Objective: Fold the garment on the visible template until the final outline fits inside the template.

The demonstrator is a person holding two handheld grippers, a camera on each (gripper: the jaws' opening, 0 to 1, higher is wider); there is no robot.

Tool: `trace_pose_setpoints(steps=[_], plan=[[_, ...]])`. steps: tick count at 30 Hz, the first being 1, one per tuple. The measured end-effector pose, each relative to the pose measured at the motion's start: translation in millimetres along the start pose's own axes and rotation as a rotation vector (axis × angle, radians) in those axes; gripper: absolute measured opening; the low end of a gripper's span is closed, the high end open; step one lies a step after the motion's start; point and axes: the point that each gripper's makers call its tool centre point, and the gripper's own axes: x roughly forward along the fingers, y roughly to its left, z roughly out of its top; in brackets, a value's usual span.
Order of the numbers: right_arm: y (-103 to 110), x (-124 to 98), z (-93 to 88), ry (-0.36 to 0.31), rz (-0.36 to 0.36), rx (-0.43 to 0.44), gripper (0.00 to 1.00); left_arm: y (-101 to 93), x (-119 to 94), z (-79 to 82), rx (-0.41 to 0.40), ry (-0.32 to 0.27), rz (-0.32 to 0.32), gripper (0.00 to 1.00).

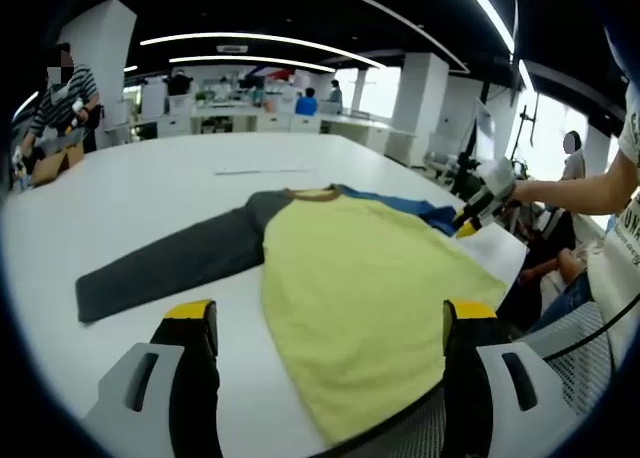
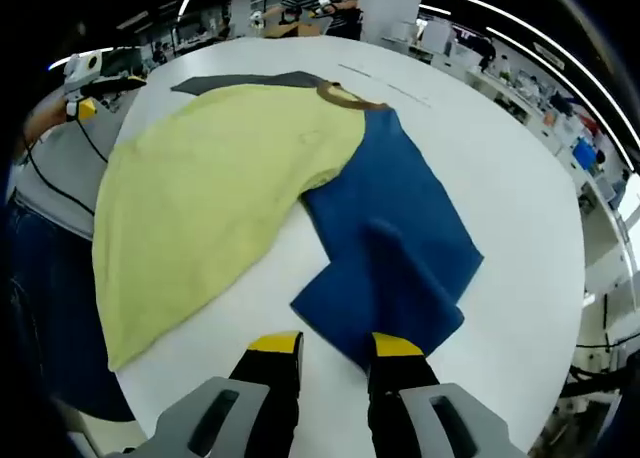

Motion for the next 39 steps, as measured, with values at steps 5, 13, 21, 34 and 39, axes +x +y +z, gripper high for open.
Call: trace_pose_setpoints(steps=[5,13,21,34,39], plan=[[-0.6,1.1,0.2,-0.007,0.032,0.034,0.18,0.6,-0.6,-1.1,-0.005,0.002,0.004,0.89],[-7.3,1.2,-1.2,0.019,0.027,0.005,0.06,1.0,-1.3,0.9,-0.008,-0.004,0.007,0.88],[-10.9,2.4,-0.6,0.018,-0.011,0.038,0.00,3.3,-2.1,-0.2,-0.015,-0.009,0.014,0.86],[-30.0,-38.3,30.9,-0.189,-0.092,0.381,0.00,4.4,-3.1,0.0,-0.005,-0.009,0.012,0.86],[-49.0,-57.6,26.7,-0.247,-0.142,0.538,0.00,4.0,-3.0,-0.8,0.010,-0.004,0.011,0.86]])
